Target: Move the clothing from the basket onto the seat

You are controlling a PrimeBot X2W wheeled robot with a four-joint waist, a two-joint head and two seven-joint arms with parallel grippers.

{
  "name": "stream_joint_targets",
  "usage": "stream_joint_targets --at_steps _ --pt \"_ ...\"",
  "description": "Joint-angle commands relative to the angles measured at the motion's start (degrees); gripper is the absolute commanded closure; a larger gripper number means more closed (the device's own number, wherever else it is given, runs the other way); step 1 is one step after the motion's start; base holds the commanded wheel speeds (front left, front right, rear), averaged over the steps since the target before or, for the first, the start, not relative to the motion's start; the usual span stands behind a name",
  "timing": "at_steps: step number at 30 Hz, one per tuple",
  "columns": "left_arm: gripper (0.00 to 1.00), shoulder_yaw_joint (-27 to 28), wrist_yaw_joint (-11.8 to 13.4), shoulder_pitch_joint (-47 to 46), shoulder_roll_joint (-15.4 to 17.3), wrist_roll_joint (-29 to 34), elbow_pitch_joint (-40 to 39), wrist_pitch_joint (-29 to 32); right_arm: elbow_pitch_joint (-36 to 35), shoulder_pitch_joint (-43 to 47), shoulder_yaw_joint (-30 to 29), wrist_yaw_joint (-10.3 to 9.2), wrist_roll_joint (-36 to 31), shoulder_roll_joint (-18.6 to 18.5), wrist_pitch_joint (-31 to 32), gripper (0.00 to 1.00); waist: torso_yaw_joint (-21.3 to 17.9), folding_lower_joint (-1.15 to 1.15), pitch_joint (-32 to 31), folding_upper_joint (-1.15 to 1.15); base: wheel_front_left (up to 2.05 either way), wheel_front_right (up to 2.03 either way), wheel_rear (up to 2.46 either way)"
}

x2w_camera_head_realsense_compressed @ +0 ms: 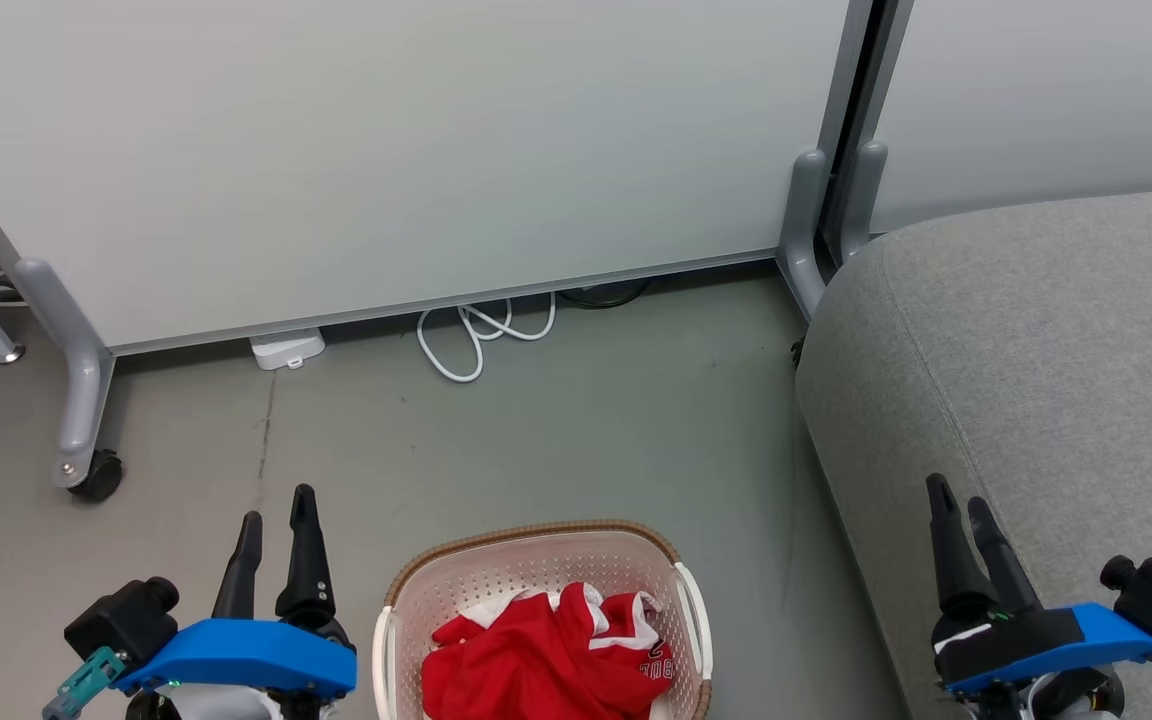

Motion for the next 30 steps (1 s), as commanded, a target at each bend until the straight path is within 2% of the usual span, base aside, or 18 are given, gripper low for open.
stream_joint_targets --at_steps 1,30 --pt "0.00 -0.14 0.18 -1.46 0.46 1.53 -0.54 -0.50 -0.42 -1.15 0.19 0.15 -1.50 -0.43 -0.52 0.00 0.00 0.00 -0.02 0.00 0.00 0.00 0.00" --pt "0.00 -1.15 -0.64 -1.35 0.55 17.53 1.33 -4.75 1.70 -1.71 2.33 0.17 -18.52 -0.52 -4.54 0.00 0.48 0.00 -0.16 0.00 0.00 0.00 0.00"
